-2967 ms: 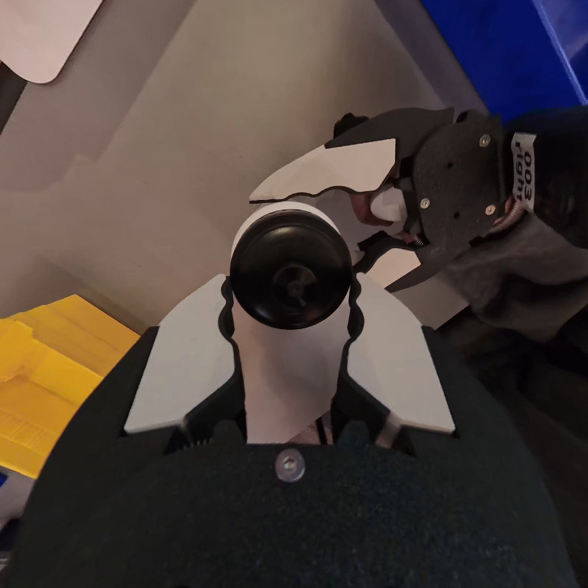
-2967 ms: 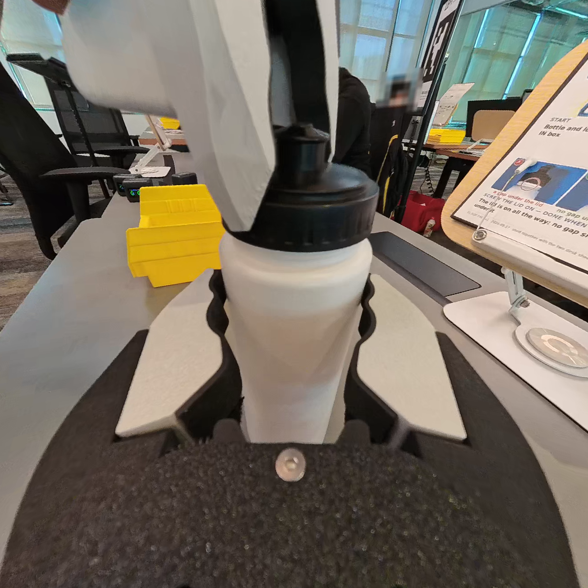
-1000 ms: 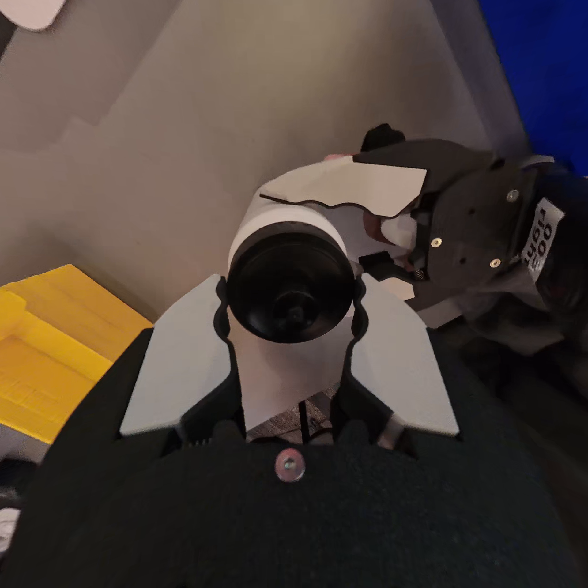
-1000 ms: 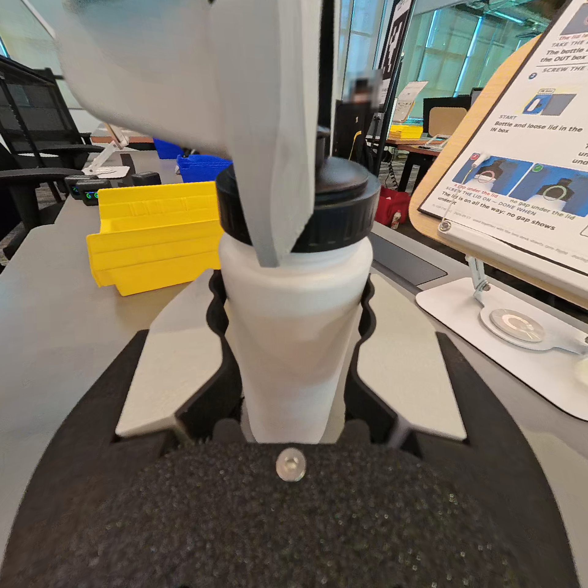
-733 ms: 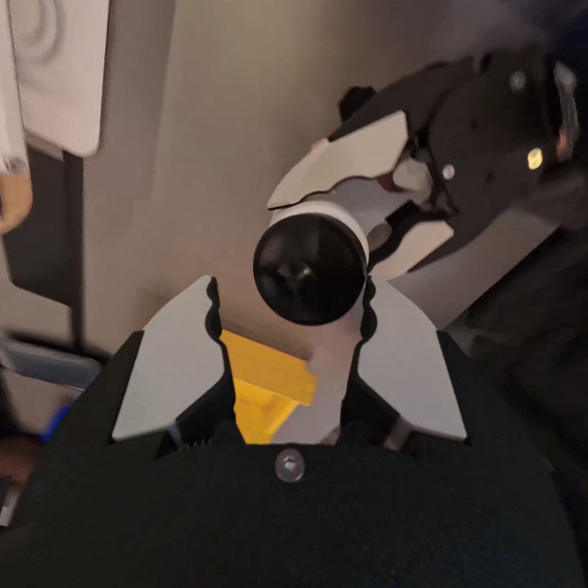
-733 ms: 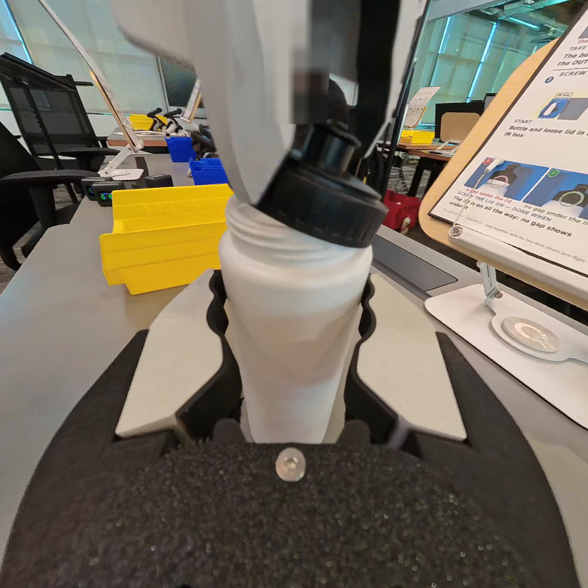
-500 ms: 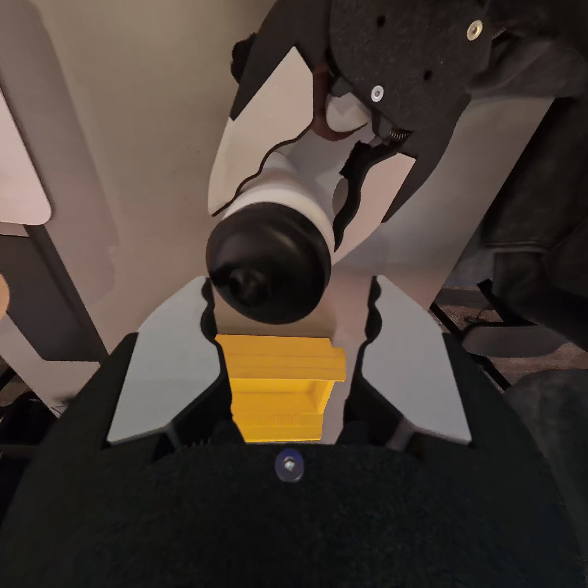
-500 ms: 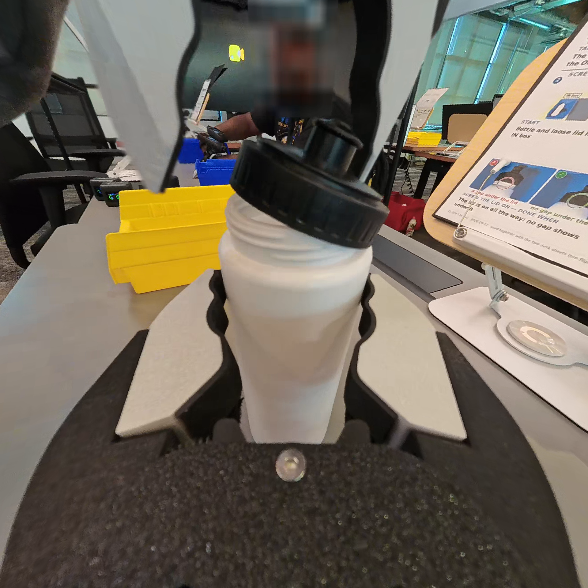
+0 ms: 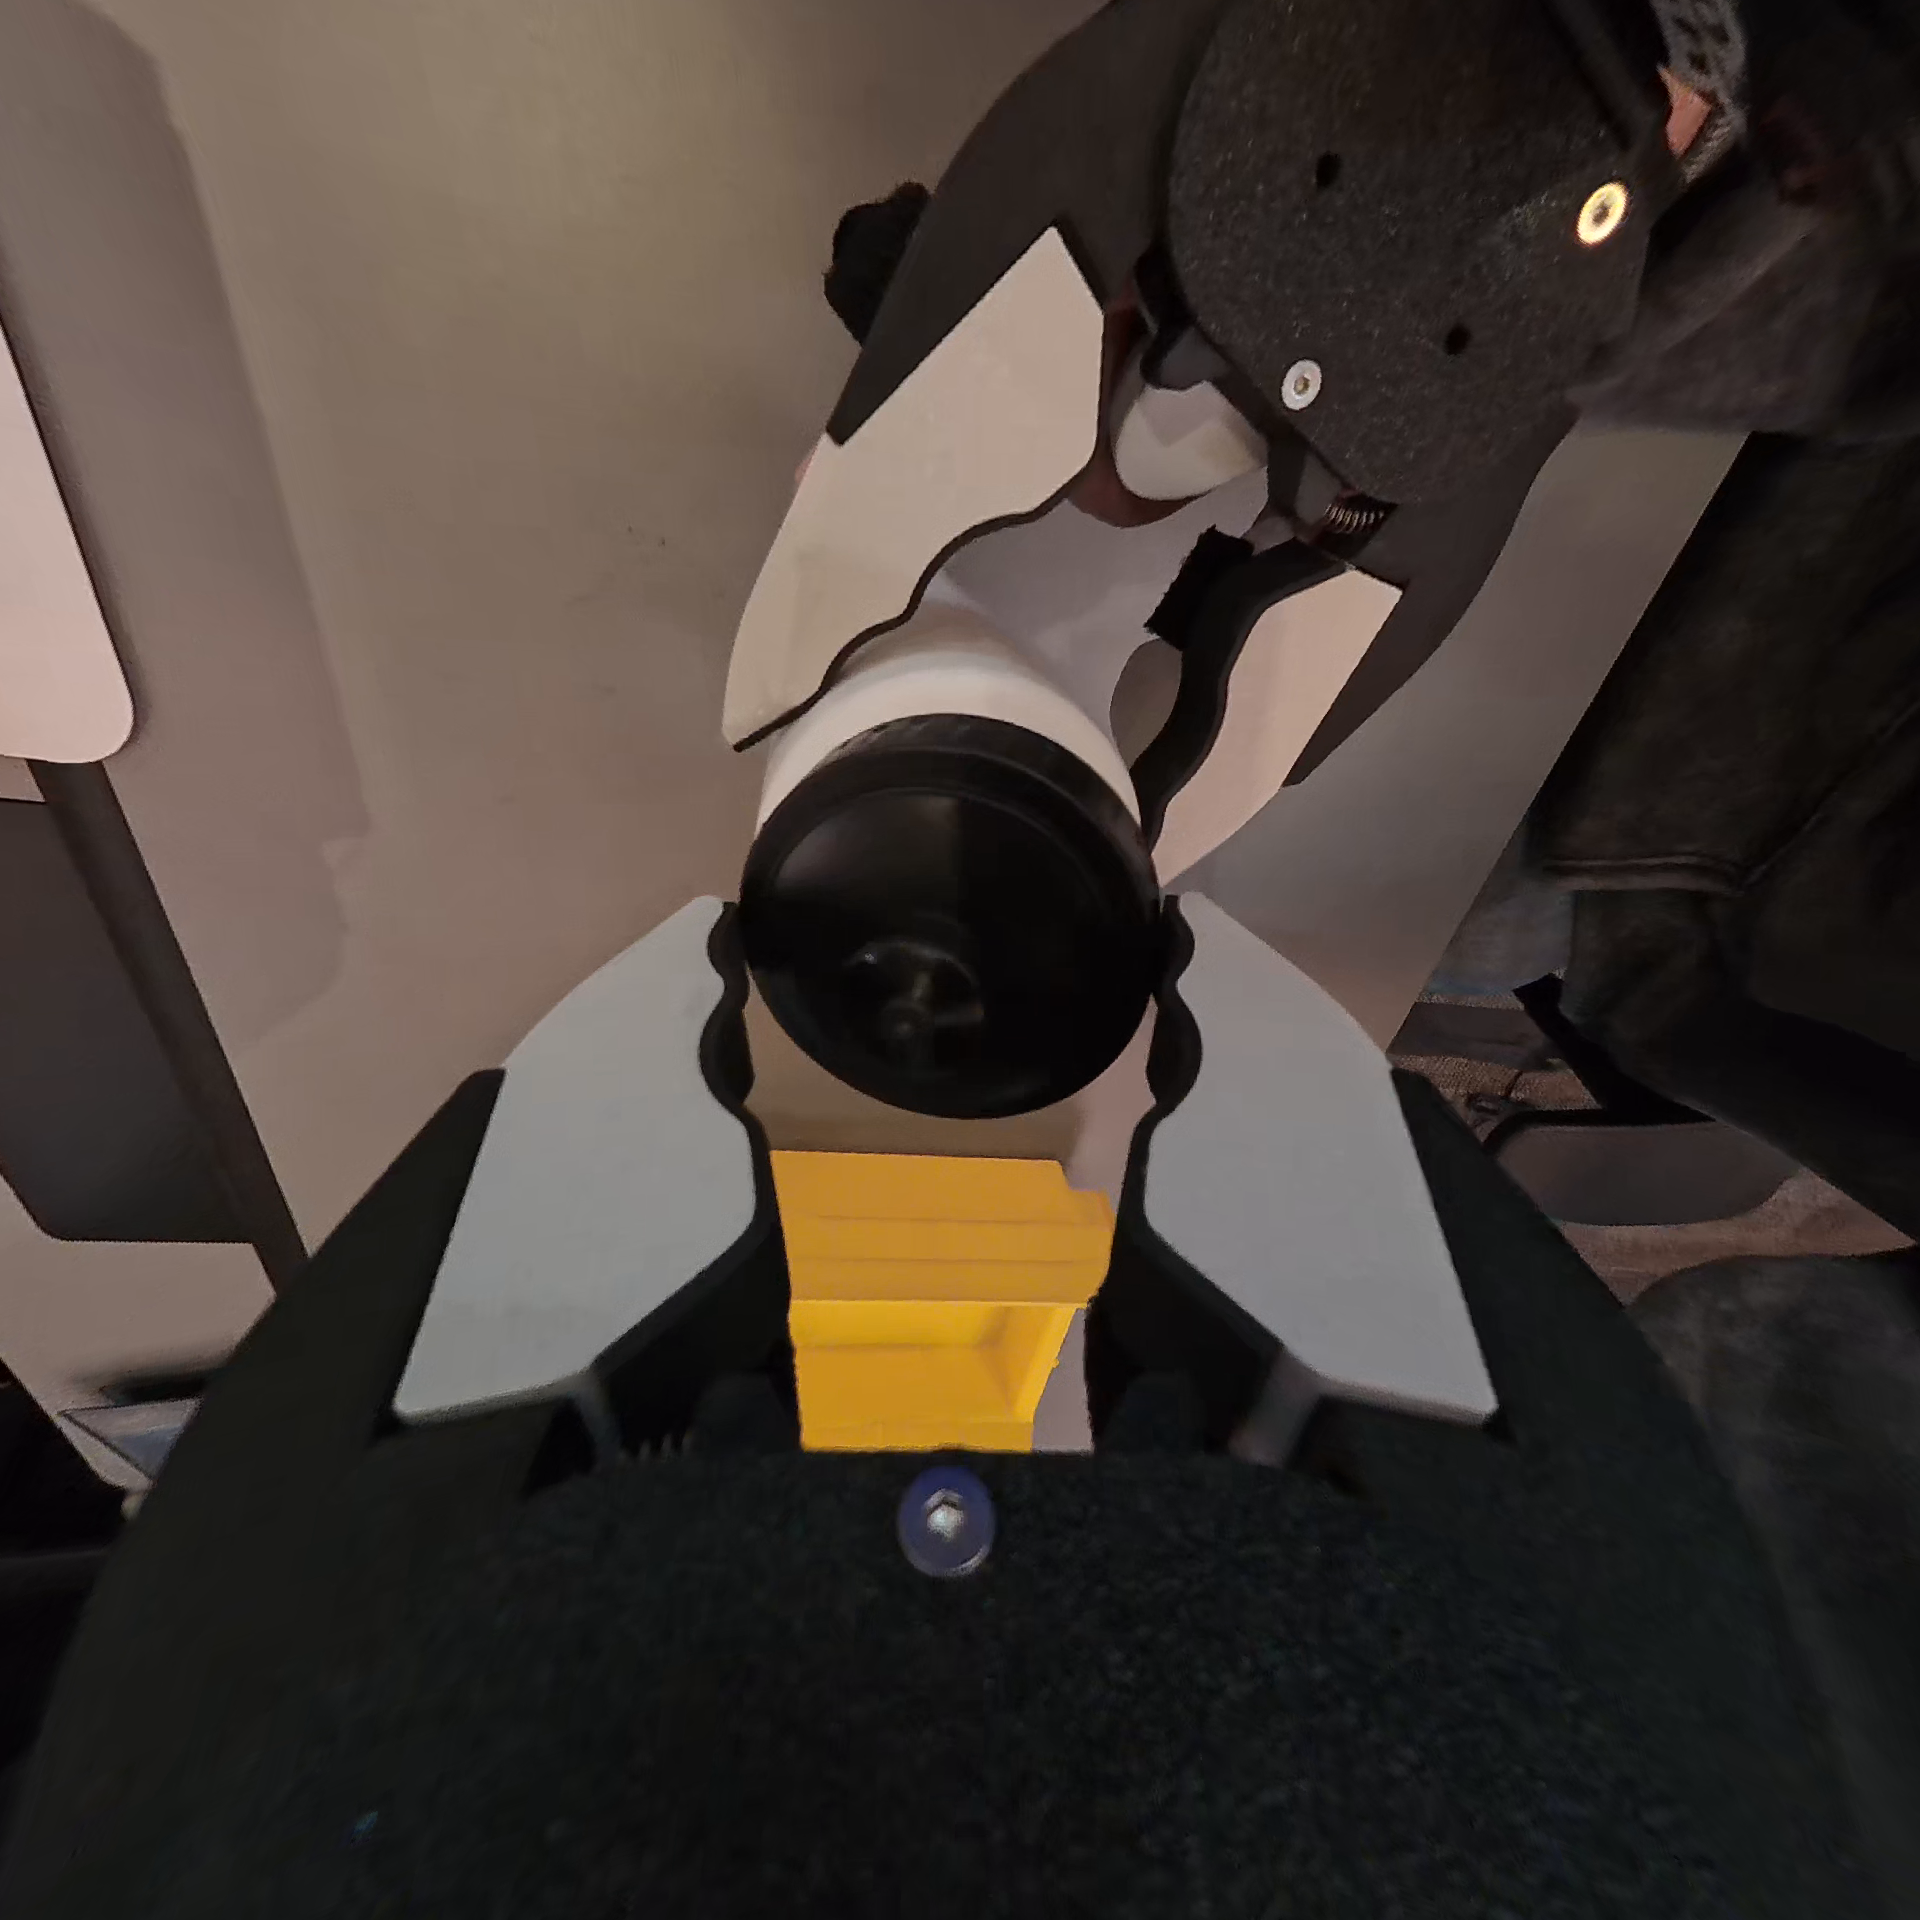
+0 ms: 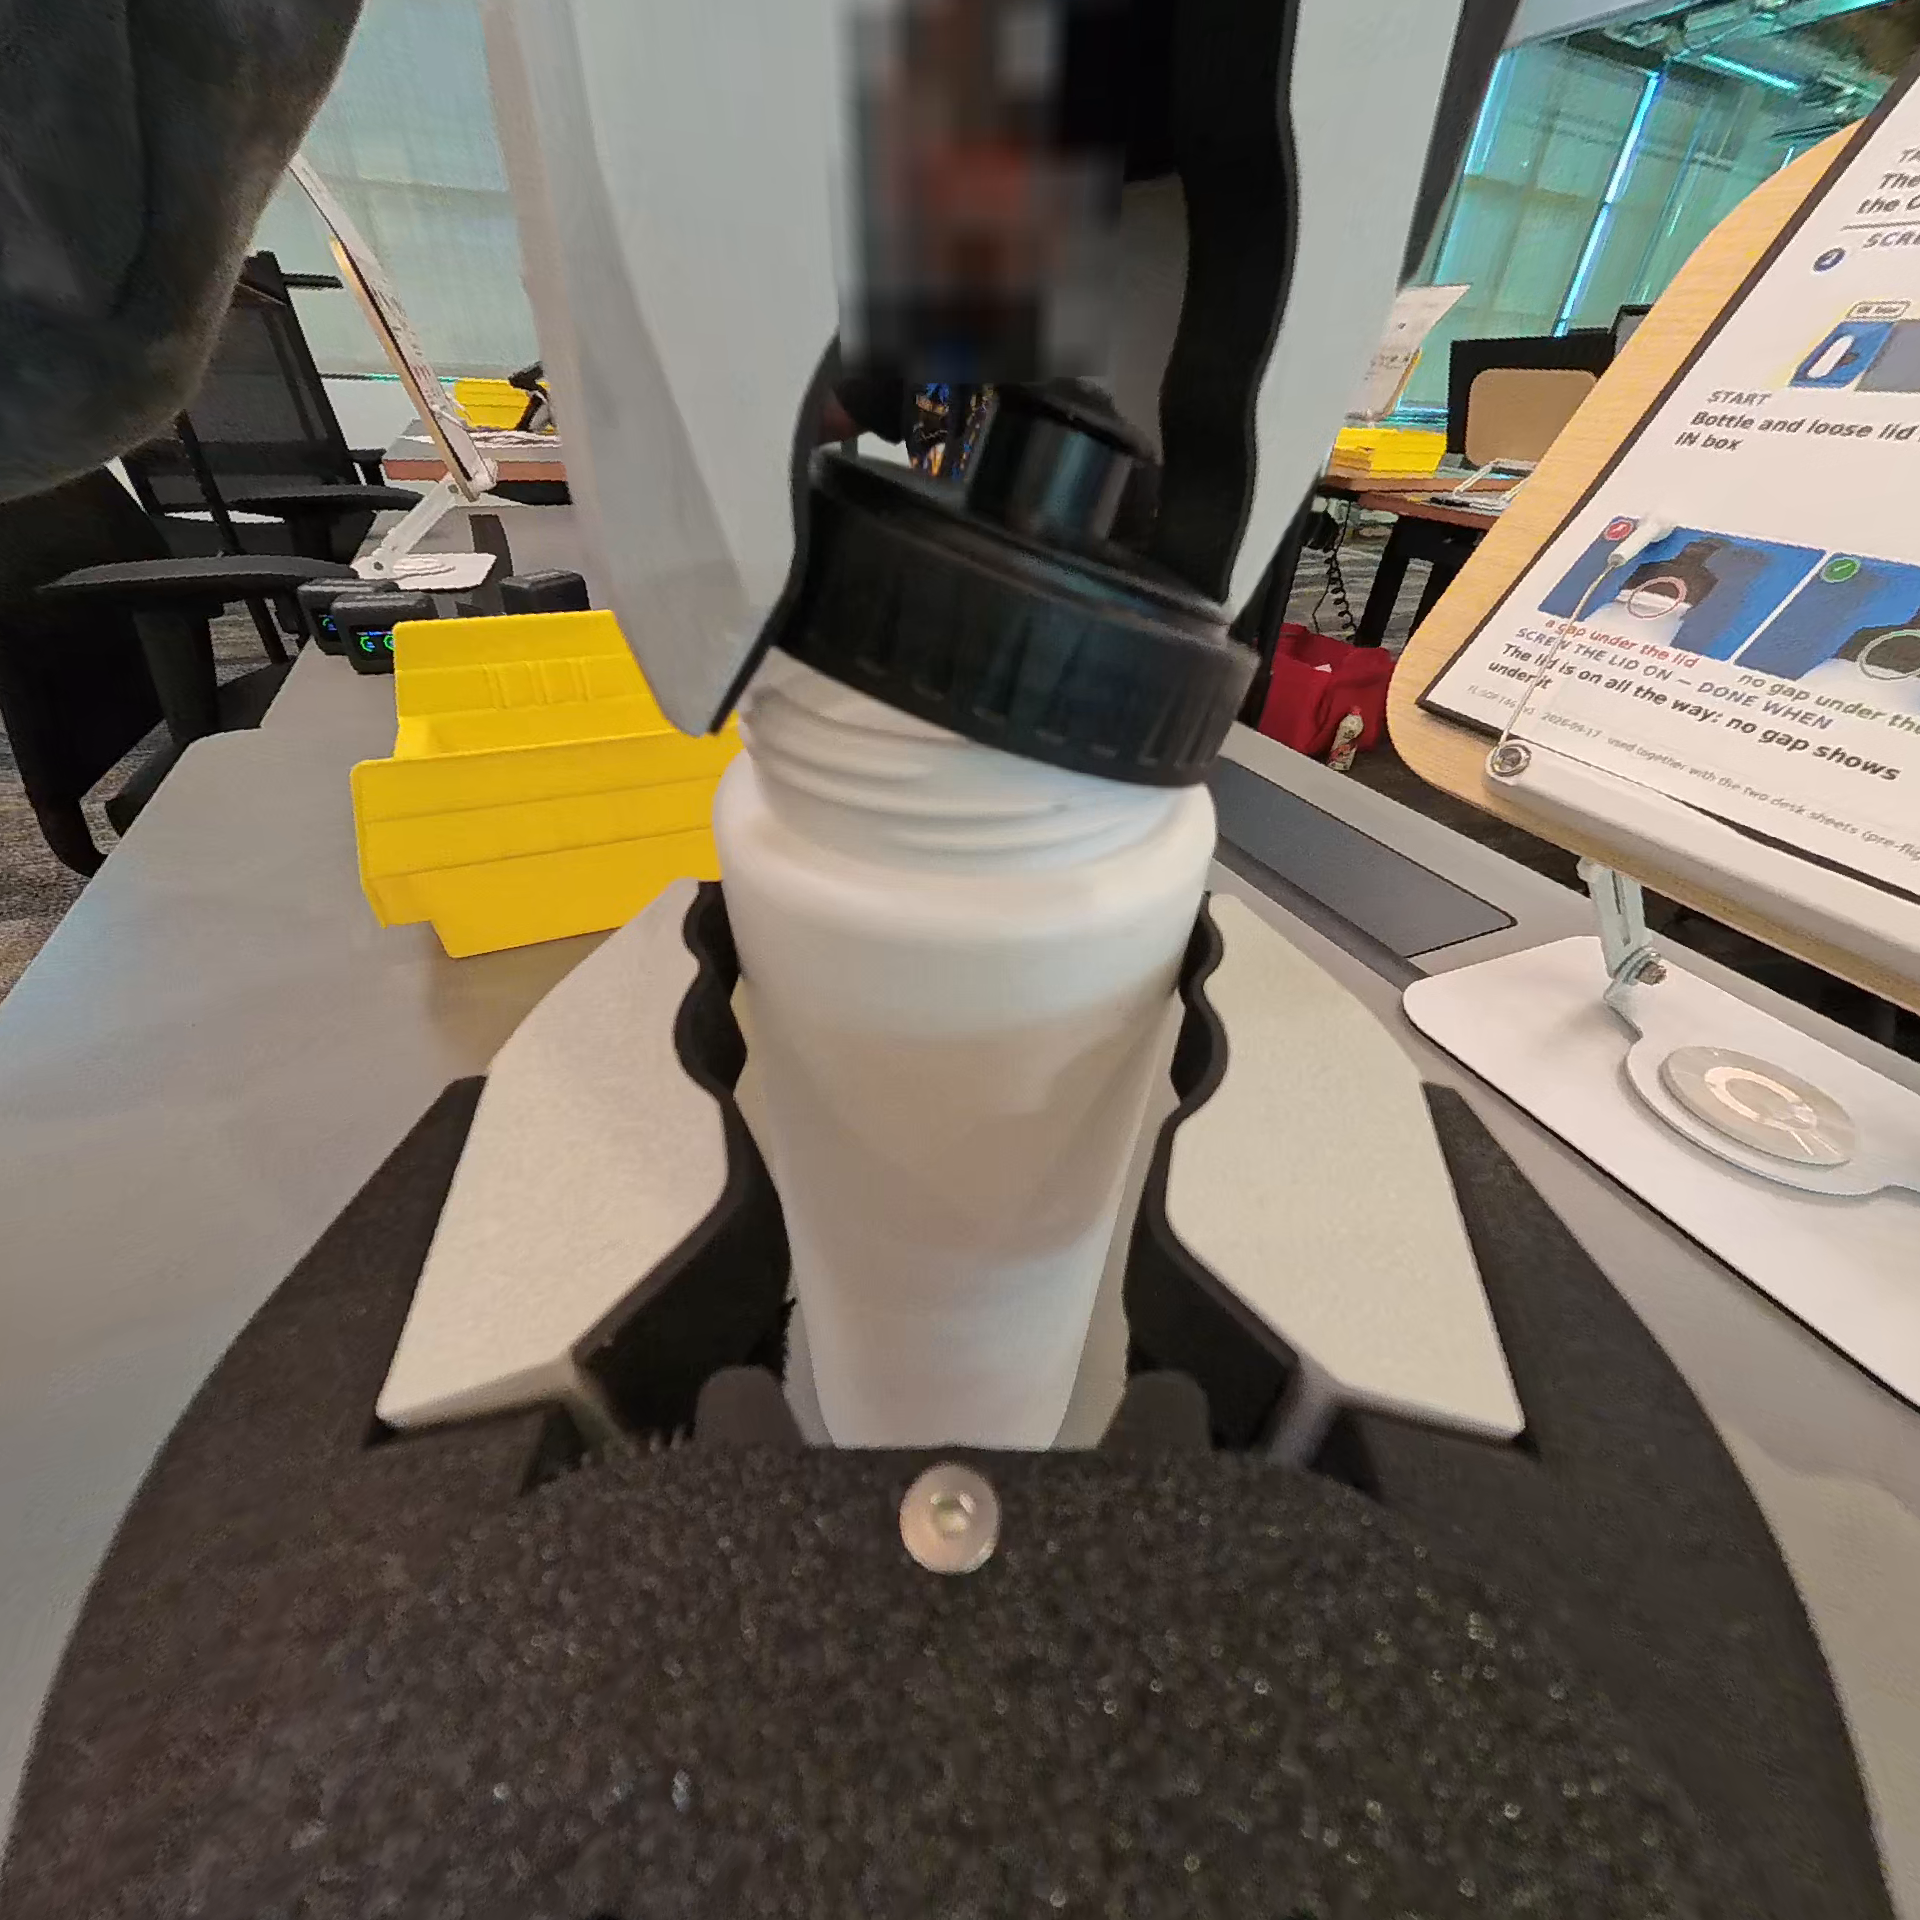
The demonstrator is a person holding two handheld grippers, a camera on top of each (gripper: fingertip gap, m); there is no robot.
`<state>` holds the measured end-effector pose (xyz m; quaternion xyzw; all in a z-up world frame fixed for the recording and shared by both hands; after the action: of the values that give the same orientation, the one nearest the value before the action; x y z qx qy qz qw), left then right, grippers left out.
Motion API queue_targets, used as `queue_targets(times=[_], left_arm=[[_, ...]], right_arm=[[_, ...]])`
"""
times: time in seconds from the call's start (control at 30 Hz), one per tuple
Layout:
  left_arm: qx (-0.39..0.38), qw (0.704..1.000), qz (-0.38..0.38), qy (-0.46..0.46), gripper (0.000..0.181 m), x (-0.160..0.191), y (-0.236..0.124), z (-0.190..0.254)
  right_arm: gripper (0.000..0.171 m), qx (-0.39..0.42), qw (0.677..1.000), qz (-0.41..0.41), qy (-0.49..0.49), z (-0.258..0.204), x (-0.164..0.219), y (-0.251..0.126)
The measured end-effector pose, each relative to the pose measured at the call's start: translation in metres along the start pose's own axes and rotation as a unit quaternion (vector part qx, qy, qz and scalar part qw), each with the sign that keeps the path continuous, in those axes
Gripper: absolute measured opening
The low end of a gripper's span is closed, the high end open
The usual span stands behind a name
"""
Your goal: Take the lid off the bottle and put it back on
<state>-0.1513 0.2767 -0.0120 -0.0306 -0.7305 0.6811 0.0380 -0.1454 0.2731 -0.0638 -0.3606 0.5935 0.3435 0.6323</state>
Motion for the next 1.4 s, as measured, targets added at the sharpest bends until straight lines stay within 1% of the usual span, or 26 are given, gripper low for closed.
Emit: queue_targets(times=[0.13, 0.37, 0.43, 0.5, 0.57, 0.63, 0.8, 0.87, 0.97, 1.03, 1.07, 1.1, 1.13, 1.17, 1.23, 1.27, 1.3, 1.37, 1.4], left_arm=[[-0.017, 1.0, 0.021, -0.003, 0.075, 0.001, -0.017, -0.002], [-0.065, 0.991, 0.115, 0.009, 0.075, -0.007, -0.089, 0.012], [-0.081, 0.986, 0.145, 0.007, 0.075, -0.002, -0.104, 0.019], [-0.105, 0.981, 0.159, -0.016, 0.075, 0.008, -0.108, 0.021], [-0.134, 0.977, 0.159, -0.056, 0.075, 0.022, -0.1, 0.021], [-0.165, 0.969, 0.154, -0.099, 0.075, 0.038, -0.083, 0.02], [-0.17, 0.944, 0.186, -0.215, 0.075, 0.071, -0.016, 0.022], [-0.141, 0.924, 0.236, -0.265, 0.075, 0.076, 0.009, 0.027], [-0.067, 0.884, 0.316, -0.338, 0.075, 0.076, 0.048, 0.046], [-0.054, 0.857, 0.346, -0.379, 0.075, 0.077, 0.074, 0.056], [-0.039, 0.858, 0.338, -0.384, 0.075, 0.077, 0.087, 0.063], [-0.037, 0.865, 0.321, -0.383, 0.075, 0.08, 0.098, 0.07], [-0.056, 0.859, 0.324, -0.393, 0.075, 0.083, 0.103, 0.072], [-0.061, 0.845, 0.346, -0.403, 0.075, 0.084, 0.103, 0.075], [-0.03, 0.813, 0.404, -0.419, 0.075, 0.08, 0.101, 0.083], [-0.007, 0.807, 0.41, -0.426, 0.075, 0.079, 0.103, 0.087], [0.013, 0.808, 0.405, -0.427, 0.075, 0.079, 0.105, 0.09], [0.022, 0.798, 0.419, -0.432, 0.075, 0.079, 0.1, 0.088], [0.026, 0.792, 0.432, -0.431, 0.075, 0.078, 0.096, 0.088]], right_arm=[[0.082, -0.001, 1.0, 0.001, 0.0, 0.0, 0.0, 0.0], [0.082, -0.001, 1.0, 0.002, -0.001, 0.0, 0.0, 0.0], [0.082, -0.001, 1.0, 0.001, -0.002, 0.0, 0.0, -0.001], [0.082, -0.001, 1.0, -0.001, -0.002, 0.0, 0.0, -0.001], [0.082, 0.0, 1.0, -0.001, -0.002, 0.0, 0.0, -0.001], [0.082, 0.001, 1.0, -0.002, -0.002, 0.0, 0.0, -0.001], [0.082, 0.016, 1.0, -0.003, 0.0, 0.007, 0.001, -0.006], [0.082, 0.024, 1.0, -0.002, 0.001, 0.011, 0.001, -0.008], [0.082, 0.033, 0.999, 0.0, 0.007, 0.014, 0.001, -0.011], [0.082, 0.045, 0.999, -0.02, -0.002, 0.017, 0.0, -0.013], [0.082, 0.05, 0.998, -0.022, 0.002, 0.018, -0.004, -0.016], [0.081, 0.058, 0.998, -0.015, 0.012, 0.02, -0.011, -0.02], [0.081, 0.066, 0.998, -0.004, 0.023, 0.021, -0.022, -0.025], [0.081, 0.077, 0.997, 0.003, 0.031, 0.021, -0.035, -0.033], [0.081, 0.111, 0.993, 0.011, 0.028, 0.019, -0.074, -0.058], [0.082, 0.136, 0.991, 0.014, 0.016, 0.016, -0.098, -0.077], [0.081, 0.166, 0.986, 0.014, -0.001, 0.014, -0.124, -0.101], [0.082, 0.231, 0.973, 0.011, -0.025, 0.013, -0.171, -0.157], [0.082, 0.264, 0.964, -0.004, -0.01, 0.018, -0.185, -0.186]])
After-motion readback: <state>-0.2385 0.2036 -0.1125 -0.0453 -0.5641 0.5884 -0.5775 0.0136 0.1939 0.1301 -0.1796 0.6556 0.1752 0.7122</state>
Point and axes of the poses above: each gripper's, where its closed fingertips meet, y out along the fingers, x out of its underside, z = x × y across the jaws, the point moved 2 cm from there along -y, back along the fingers, and after that the axes turned 10 degrees about -x, right-handed, at the moved point
